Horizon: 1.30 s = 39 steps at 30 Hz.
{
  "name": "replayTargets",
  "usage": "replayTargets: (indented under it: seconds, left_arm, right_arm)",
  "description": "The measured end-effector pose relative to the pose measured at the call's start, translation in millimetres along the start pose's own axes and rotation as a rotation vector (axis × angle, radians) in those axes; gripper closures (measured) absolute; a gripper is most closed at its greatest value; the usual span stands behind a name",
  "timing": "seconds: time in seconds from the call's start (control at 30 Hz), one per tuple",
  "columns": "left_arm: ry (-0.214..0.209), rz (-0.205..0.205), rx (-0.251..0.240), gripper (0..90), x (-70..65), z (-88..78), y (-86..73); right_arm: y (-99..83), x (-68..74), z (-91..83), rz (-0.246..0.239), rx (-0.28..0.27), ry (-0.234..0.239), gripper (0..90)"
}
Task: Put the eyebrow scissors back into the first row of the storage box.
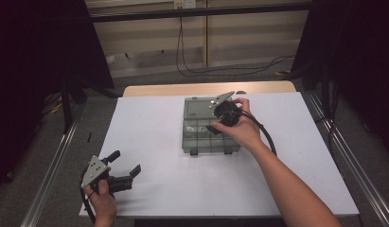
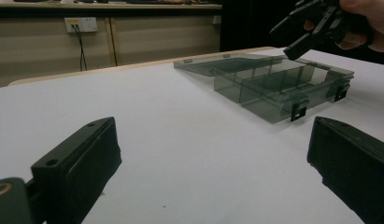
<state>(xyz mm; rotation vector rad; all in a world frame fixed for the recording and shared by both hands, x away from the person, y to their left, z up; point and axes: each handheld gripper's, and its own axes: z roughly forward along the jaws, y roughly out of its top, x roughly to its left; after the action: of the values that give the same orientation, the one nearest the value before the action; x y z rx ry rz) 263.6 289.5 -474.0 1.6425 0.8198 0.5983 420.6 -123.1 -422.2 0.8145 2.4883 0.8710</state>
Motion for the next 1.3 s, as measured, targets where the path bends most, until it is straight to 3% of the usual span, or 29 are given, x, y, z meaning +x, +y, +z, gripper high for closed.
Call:
replayTargets:
  seconds: [0.17,0.23,0.4,1.3]
  left_arm:
    - [-0.004,0.002,0.002,2.5,-0.2,-0.1,0.1]
    - [-0.005,0.003,0.003,2.4,-0.3,0.0,0.1]
    - [-0.004,0.009,0.006,2.5,-0.2,0.0,0.2]
    - [-0.001,-0.002,0.004,2.5,-2.2,0.8,-0.1]
  right_arm:
    - [-14.5,-5.6,-10.7,0.115,-0.083,0.036,0.0]
    - [-20.7,-3.7,-16.2,0.139,-0.103,0.0,0.0]
    - [-35.6,-5.6,-29.2,0.183,-0.154,0.016,0.0]
    - [-90.9,2.2,-78.4,0.252,-0.253,-0.036,0.0]
